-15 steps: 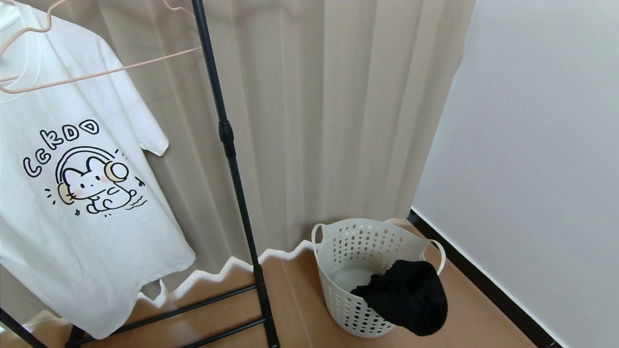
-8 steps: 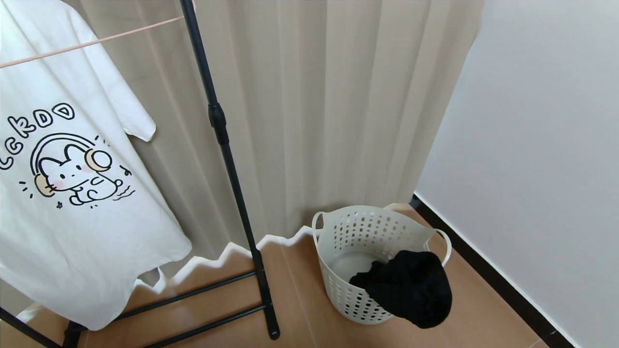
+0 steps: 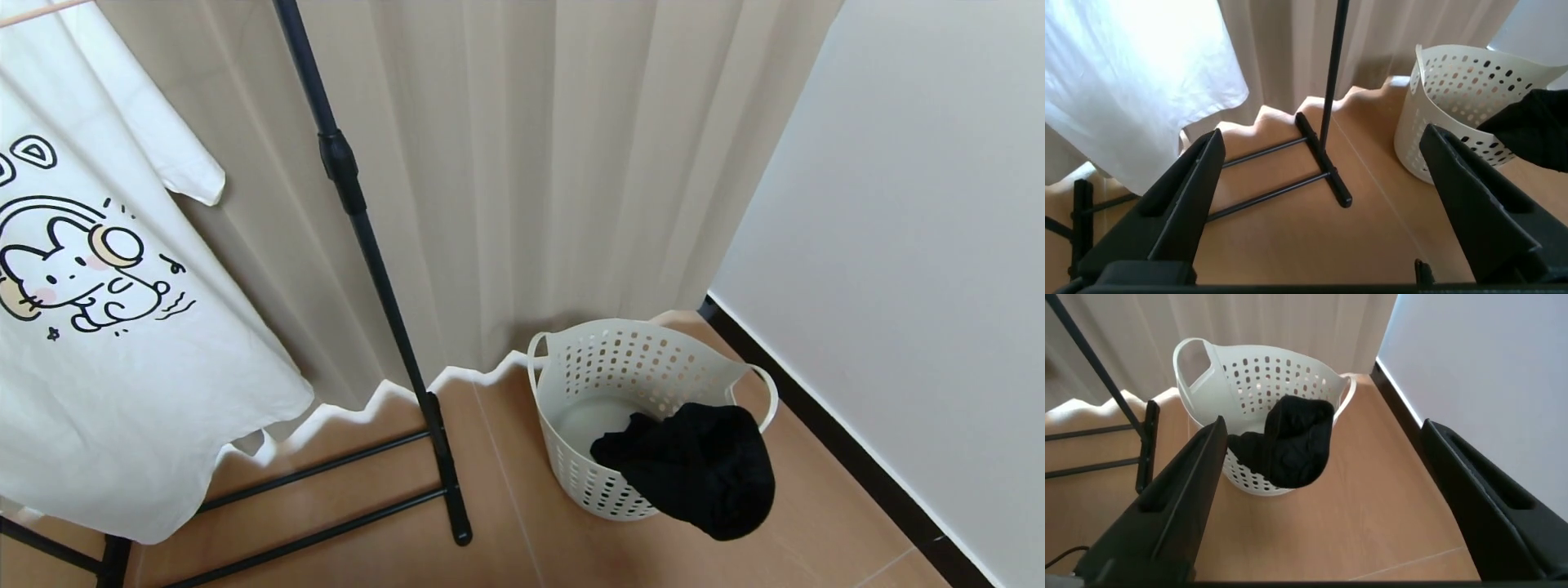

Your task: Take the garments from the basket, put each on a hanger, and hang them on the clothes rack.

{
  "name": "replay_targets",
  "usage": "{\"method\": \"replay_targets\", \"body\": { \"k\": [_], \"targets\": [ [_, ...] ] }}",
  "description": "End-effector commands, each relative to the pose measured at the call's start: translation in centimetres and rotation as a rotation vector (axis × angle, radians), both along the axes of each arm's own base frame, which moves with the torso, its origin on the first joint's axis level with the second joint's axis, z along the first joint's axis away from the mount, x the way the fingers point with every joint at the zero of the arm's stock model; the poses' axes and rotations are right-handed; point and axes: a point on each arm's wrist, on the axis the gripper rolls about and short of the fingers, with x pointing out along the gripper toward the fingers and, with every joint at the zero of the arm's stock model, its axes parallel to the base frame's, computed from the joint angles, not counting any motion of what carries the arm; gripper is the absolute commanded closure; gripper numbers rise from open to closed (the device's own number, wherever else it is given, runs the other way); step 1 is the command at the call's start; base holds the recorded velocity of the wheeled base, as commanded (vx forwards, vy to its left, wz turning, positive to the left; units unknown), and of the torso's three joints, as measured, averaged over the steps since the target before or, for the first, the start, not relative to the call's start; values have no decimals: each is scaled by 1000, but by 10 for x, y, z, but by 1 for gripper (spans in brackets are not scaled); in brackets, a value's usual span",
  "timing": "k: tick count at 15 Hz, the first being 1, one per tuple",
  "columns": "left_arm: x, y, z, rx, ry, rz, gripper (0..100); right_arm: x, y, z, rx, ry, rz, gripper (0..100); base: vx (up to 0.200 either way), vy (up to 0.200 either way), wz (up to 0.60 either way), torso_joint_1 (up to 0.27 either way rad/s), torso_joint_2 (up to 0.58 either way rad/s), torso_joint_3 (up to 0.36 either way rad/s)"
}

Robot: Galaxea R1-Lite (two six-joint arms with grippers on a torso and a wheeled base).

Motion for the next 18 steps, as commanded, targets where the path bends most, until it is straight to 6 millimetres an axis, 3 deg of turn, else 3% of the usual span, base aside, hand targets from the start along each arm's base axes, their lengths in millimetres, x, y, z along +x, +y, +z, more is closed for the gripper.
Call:
{"method": "replay_targets", "body": {
  "k": [1,15,18],
  "targets": [
    [0,0,0,0,2,1,0,0,0,0,-1,1,0,0,0,0,0,7,2,-193],
    [0,0,0,0,2,-1,0,0,0,0,-30,6,7,0,0,0,0,3,4,-197],
    [0,0,0,4,2,-1,0,20,0,8,-37,240,14,0,0,0,0,2,2,-180]
  ]
}}
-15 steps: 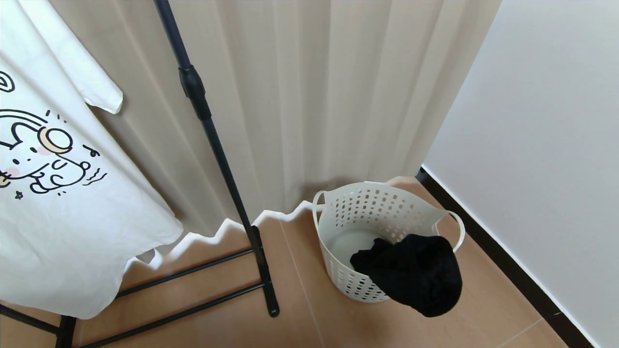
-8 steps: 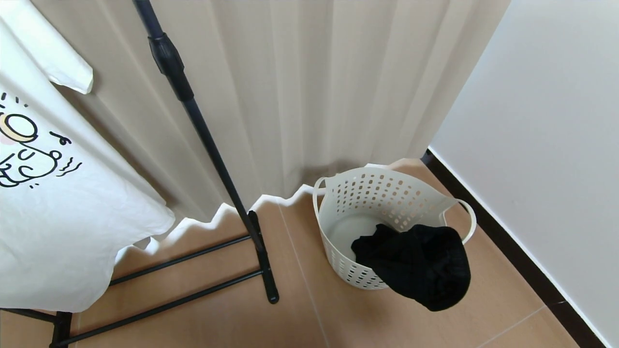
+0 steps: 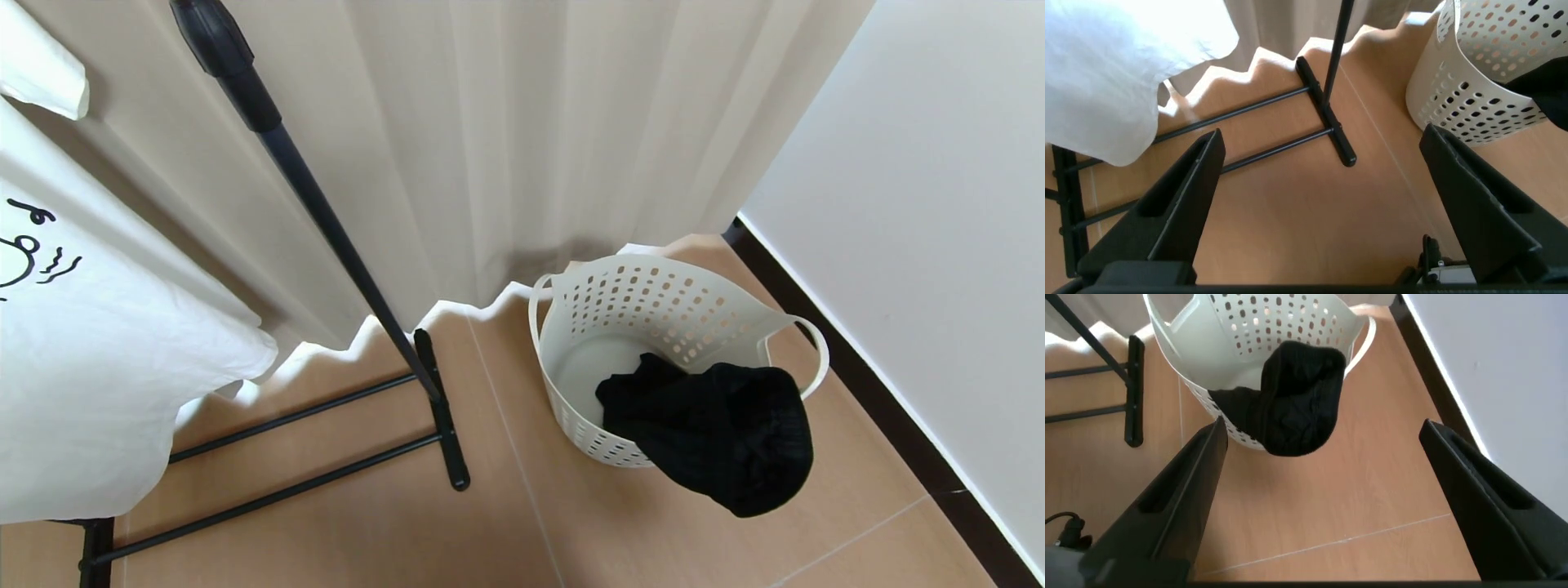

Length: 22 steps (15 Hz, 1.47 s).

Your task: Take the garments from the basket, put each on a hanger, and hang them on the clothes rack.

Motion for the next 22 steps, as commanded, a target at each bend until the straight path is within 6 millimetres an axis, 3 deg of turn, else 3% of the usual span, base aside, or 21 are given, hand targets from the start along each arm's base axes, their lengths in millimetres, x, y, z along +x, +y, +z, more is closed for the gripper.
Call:
{"method": "replay_targets", "body": {
  "k": [1,3,4,8,10,11,13,16,22],
  "targets": [
    [0,0,0,-2,2,3,0,30,0,22,-12,272,31,0,0,0,0,2,12,-61],
    [0,0,0,-2,3,1,0,74,3,56,-30,435,64,0,0,0,0,0,0,0],
    [0,0,0,-2,3,1,0,90,5,63,-47,483,69,0,0,0,0,0,0,0],
    [0,0,0,-2,3,1,0,186,11,94,-380,688,226,0,0,0,0,0,0,0],
    [0,0,0,-2,3,1,0,213,13,103,-492,738,298,0,0,0,0,0,0,0],
    [0,0,0,-2,3,1,0,238,15,108,-604,775,376,0,0,0,0,0,0,0],
    [0,0,0,-2,2,3,0,271,16,99,-749,817,443,0,0,0,0,0,0,0],
    [0,0,0,-2,3,1,0,319,19,73,-902,877,362,0,0,0,0,0,0,0],
    [0,0,0,-2,3,1,0,365,31,48,-921,833,343,0,0,0,0,0,0,0]
  ]
}}
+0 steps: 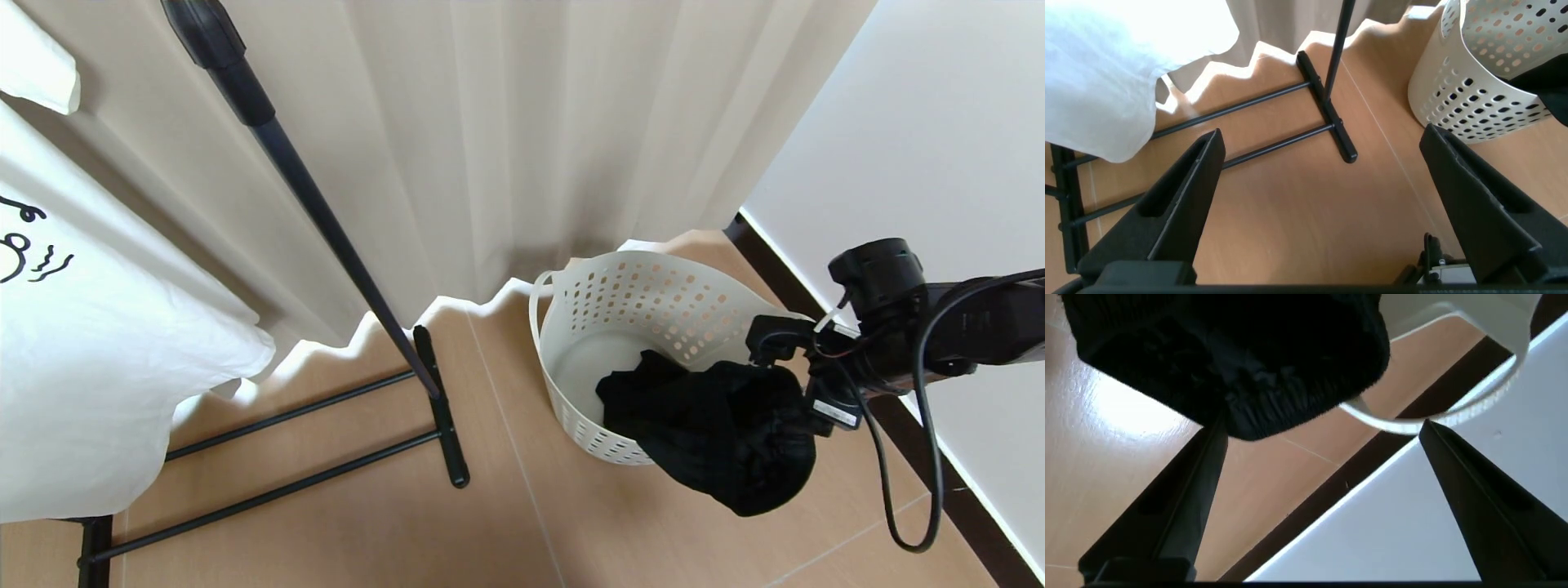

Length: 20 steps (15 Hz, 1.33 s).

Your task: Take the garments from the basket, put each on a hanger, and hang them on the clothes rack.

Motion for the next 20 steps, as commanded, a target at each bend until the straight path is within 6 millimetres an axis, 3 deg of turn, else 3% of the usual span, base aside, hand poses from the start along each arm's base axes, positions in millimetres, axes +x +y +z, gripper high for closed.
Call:
{"method": "replay_targets", "body": {
  "k": [1,8,20],
  "targets": [
    [0,0,0,0,1,0,0,23,6,-18,-3,24,9,0,0,0,0,0,0,0],
    [0,0,0,0,1,0,0,61,9,-30,1,-5,7,0,0,0,0,0,0,0],
    [0,0,0,0,1,0,0,79,13,-38,6,-17,12,0,0,0,0,0,0,0]
  ]
}}
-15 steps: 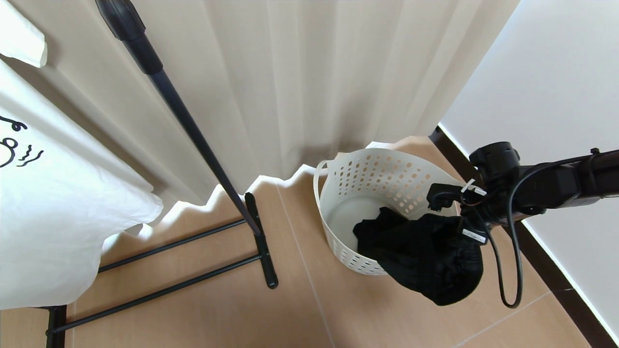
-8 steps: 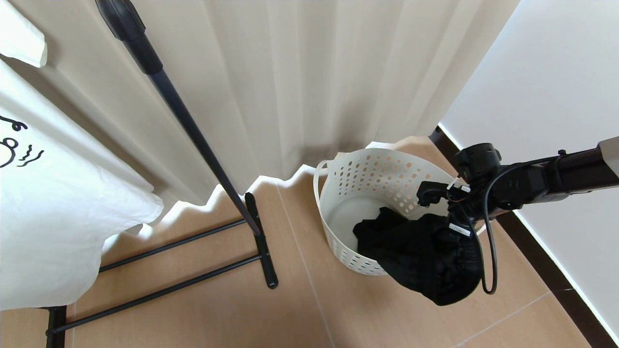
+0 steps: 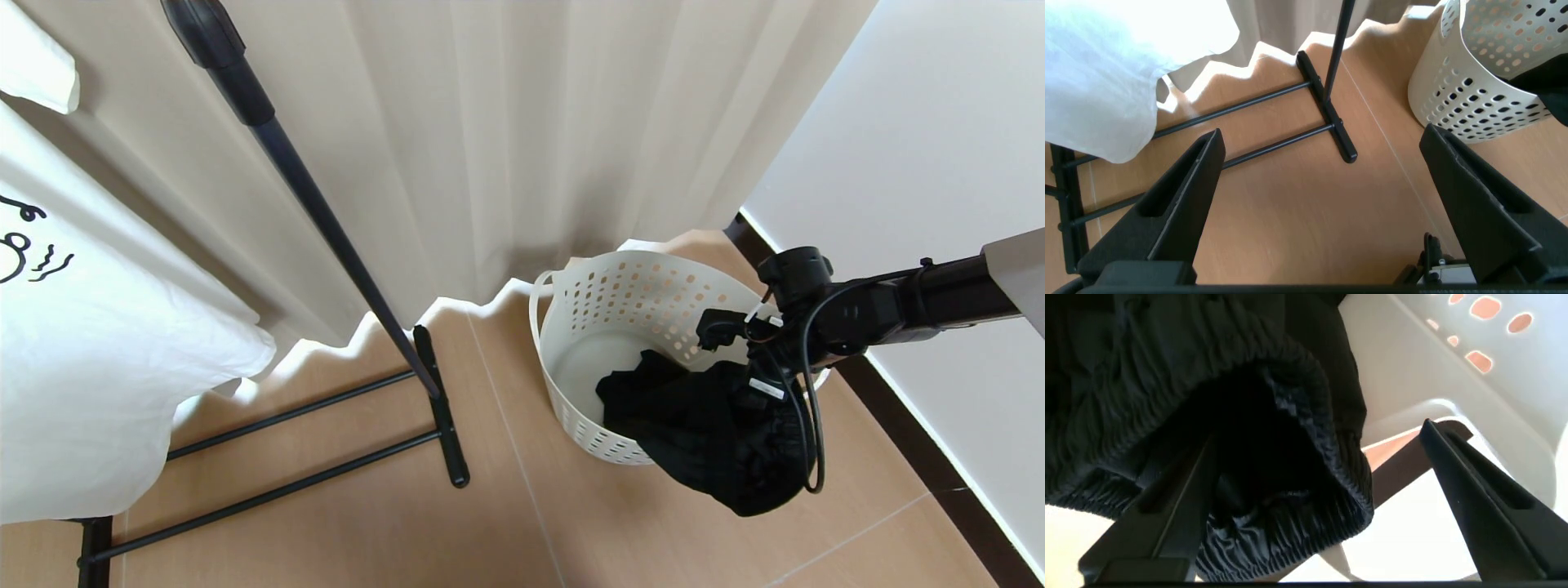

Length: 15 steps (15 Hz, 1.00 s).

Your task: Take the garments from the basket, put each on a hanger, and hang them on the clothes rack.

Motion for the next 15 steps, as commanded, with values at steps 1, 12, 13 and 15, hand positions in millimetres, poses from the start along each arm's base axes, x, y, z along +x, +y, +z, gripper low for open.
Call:
{"method": "replay_targets", "body": {
  "k": [1,12,13,15],
  "targets": [
    [0,0,0,-1,1,0,0,4,3,-2,0,-3,7,0,0,0,0,0,0,0],
    [0,0,0,-1,1,0,0,7,13,4,43,-27,-29,100,0,0,0,0,0,0],
    [0,0,0,-1,1,0,0,-1,12,13,60,-43,-48,100,0,0,0,0,0,0],
    [0,0,0,-1,1,0,0,-21,13,33,107,-70,-96,100,0,0,0,0,0,0]
  ]
}}
